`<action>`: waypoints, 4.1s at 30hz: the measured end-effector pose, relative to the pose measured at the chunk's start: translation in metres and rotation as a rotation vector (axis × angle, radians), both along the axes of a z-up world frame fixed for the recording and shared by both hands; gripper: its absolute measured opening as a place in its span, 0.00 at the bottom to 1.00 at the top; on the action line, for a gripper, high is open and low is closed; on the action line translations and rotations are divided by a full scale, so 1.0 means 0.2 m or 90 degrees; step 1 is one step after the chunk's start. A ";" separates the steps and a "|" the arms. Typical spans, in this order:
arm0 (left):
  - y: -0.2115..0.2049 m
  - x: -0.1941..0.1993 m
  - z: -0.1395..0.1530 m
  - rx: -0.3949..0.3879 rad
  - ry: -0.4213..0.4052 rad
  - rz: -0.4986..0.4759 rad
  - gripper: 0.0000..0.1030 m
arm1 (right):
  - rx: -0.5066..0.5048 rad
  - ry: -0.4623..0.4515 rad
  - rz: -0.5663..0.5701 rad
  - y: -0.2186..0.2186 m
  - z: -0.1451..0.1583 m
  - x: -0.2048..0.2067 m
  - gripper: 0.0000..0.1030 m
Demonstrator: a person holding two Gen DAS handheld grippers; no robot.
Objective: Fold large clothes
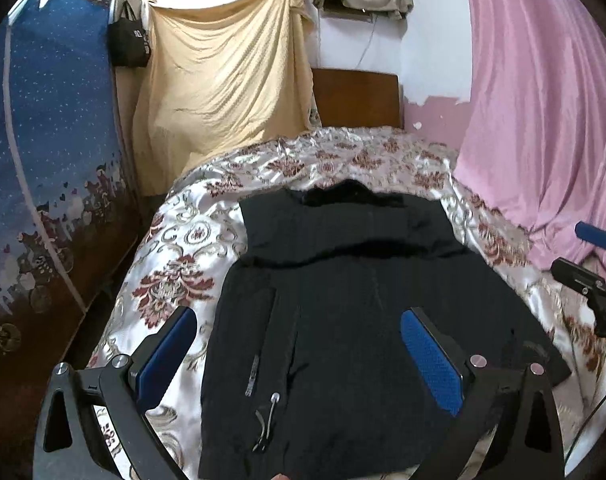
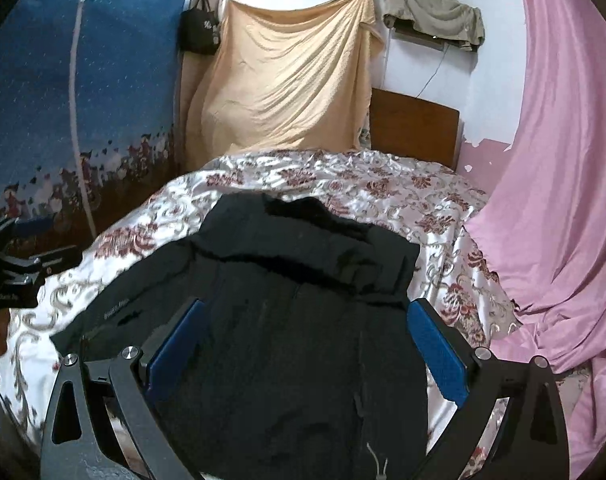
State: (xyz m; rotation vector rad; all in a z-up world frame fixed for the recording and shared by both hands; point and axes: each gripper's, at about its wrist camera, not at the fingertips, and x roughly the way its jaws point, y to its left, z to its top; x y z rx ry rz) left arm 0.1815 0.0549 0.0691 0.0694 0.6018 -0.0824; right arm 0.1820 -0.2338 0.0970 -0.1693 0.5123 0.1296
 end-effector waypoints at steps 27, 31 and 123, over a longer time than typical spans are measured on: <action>0.19 -0.24 -0.54 0.129 0.187 -0.104 1.00 | -0.126 0.244 0.054 -0.11 -0.68 -0.21 0.96; 0.17 -0.20 -0.61 0.178 0.221 -0.093 1.00 | -0.130 0.274 0.056 -0.15 -0.70 -0.20 0.97; 0.06 -0.48 -0.27 0.192 0.045 -0.129 0.16 | 0.075 0.114 -0.001 -0.30 -0.44 -0.58 0.07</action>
